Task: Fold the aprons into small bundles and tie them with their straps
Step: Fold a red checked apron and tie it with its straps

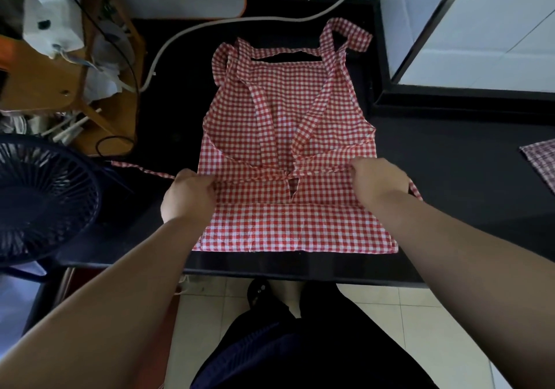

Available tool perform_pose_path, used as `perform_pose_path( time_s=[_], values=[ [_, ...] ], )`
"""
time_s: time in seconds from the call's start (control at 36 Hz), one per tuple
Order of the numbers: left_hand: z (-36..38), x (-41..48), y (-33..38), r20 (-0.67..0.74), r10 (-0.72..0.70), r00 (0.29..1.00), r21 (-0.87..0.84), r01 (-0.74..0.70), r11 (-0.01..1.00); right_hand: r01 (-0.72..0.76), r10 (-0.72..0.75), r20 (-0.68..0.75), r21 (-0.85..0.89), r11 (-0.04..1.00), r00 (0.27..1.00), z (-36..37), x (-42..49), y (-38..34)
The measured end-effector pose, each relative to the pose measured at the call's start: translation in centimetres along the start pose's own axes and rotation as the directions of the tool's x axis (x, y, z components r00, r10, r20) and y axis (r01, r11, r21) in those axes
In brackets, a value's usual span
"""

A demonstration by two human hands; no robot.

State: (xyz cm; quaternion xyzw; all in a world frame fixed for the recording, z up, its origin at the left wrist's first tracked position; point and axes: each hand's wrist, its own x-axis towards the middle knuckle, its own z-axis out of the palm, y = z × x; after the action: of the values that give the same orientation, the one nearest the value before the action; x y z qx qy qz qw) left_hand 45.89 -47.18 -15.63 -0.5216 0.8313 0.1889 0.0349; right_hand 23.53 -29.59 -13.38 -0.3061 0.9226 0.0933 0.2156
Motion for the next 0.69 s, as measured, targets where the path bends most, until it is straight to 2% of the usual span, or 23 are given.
perform_pose_path(
  time_s=[0.06, 0.11, 0.17, 0.22, 0.28, 0.33, 0.36, 0.42, 0.47, 0.5, 0.61, 0.69],
  values=[
    [0.0, -0.1, -0.1, 0.026, 0.003, 1.000, 0.016, -0.003, 1.000, -0.044, 0.046, 0.097, -0.015, 0.999, 0.994, 0.0, -0.1, 0.2],
    [0.0, -0.3, -0.2, 0.048, 0.008, 0.999, 0.056, -0.011, 0.998, -0.065, 0.063, 0.133, 0.011, 0.998, 0.989, 0.3, -0.3, 0.4],
    [-0.1, -0.9, 0.0, 0.037, 0.012, 0.999, 0.095, -0.016, 0.995, -0.102, 0.096, 0.099, 0.055, 0.993, 0.990, 0.4, -1.2, 0.7],
    [-0.2, -1.7, 0.2, -0.019, 0.052, 0.998, 0.090, -0.051, 0.995, -0.077, 0.081, -0.030, 0.112, 0.991, 0.996, 0.7, -2.1, 0.9],
    [-0.1, -2.9, 0.3, -0.061, 0.182, 0.981, 0.045, -0.180, 0.983, 0.071, -0.041, -0.173, 0.169, 0.983, 0.984, 1.1, -3.3, 1.0],
    [0.0, -4.3, 0.3, -0.074, 0.374, 0.924, 0.007, -0.375, 0.927, 0.313, -0.268, -0.228, 0.192, 0.930, 0.936, 1.6, -4.4, 0.8],
    [0.0, -4.9, 0.4, -0.054, 0.457, 0.888, 0.000, -0.458, 0.889, 0.416, -0.380, -0.203, 0.182, 0.891, 0.903, 1.9, -4.9, 0.7],
    [0.1, -5.9, 0.6, 0.134, 0.534, 0.835, 0.030, -0.542, 0.840, 0.525, -0.519, -0.081, 0.109, 0.844, 0.851, 2.6, -5.9, 0.5],
    [0.4, -6.2, 0.3, 0.372, 0.495, 0.785, 0.141, -0.575, 0.806, 0.544, -0.543, 0.041, -0.004, 0.839, 0.839, 3.4, -6.5, 0.5],
    [0.6, -6.2, 0.0, 0.423, 0.483, 0.767, 0.190, -0.596, 0.781, 0.539, -0.534, 0.078, -0.047, 0.841, 0.842, 3.7, -6.7, 0.5],
    [0.5, -5.8, 0.1, 0.452, 0.503, 0.736, 0.244, -0.645, 0.724, 0.527, -0.521, 0.085, -0.094, 0.844, 0.849, 3.7, -6.5, 0.3],
    [-0.2, -5.0, 0.6, 0.446, 0.503, 0.740, 0.195, -0.629, 0.753, 0.523, -0.521, 0.075, -0.010, 0.852, 0.851, 2.5, -5.6, 0.1]
  ],
)
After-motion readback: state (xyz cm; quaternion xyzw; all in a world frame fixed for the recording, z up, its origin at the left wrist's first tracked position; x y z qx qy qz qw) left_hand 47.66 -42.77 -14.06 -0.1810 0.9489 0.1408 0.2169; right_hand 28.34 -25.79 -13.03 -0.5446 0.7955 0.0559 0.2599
